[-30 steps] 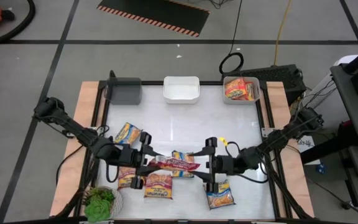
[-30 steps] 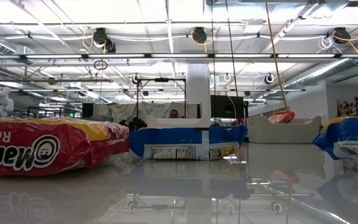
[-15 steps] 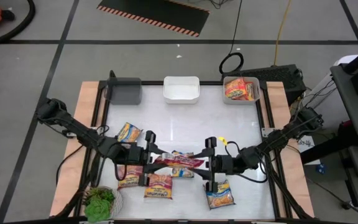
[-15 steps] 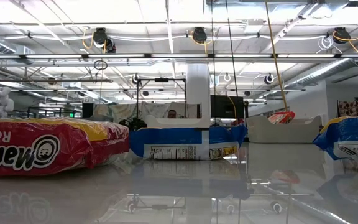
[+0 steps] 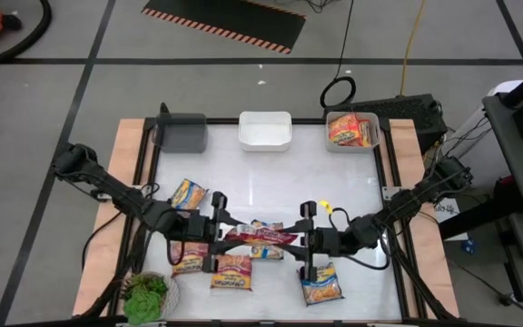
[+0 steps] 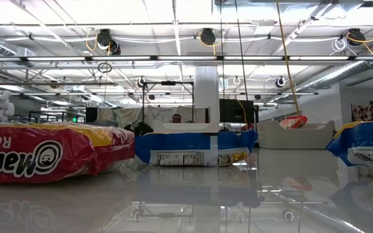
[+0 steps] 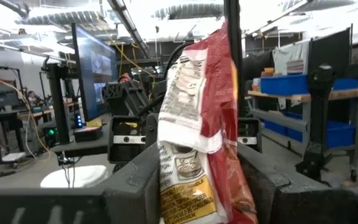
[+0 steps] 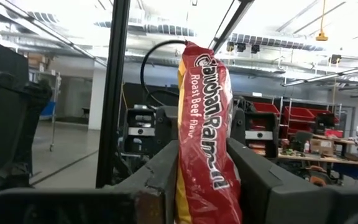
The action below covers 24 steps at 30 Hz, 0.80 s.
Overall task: Sort Maruchan noodles
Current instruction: Put the top red noodle pack into the white bin
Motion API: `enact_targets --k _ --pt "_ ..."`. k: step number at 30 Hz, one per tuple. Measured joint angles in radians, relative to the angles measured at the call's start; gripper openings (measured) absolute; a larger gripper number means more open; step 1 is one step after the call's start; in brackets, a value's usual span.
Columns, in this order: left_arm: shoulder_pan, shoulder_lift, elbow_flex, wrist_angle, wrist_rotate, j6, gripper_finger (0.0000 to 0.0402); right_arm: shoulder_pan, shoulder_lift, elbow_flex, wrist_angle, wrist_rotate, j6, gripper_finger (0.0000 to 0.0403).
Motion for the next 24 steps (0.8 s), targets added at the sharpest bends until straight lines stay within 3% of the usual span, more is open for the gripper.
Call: enact_targets --k 5,11,18,24 --pt "-0.011 -0.02 0.0 -0.047 -0.038 -0.037 0.0245 -0.004 0.0 0.0 -0.011 0.019 -0.01 0.0101" --pt "-0.024 -0.113 0.0 -0.227 -0.228 -0.097 0.0338 -0.005 0.0 0.0 -0.012 0.134 -0.049 0.0101" --pt "-0.091 -0.288 0.0 -0.509 -0.516 -0.187 0.0351 -0.058 0.0 0.0 -0.043 0.334 -0.089 0.0101" --pt "-0.137 -0.388 0.0 -0.711 -0.669 -0.237 0.0351 -0.211 0.002 0.0 -0.194 0.339 0.088 0.01"
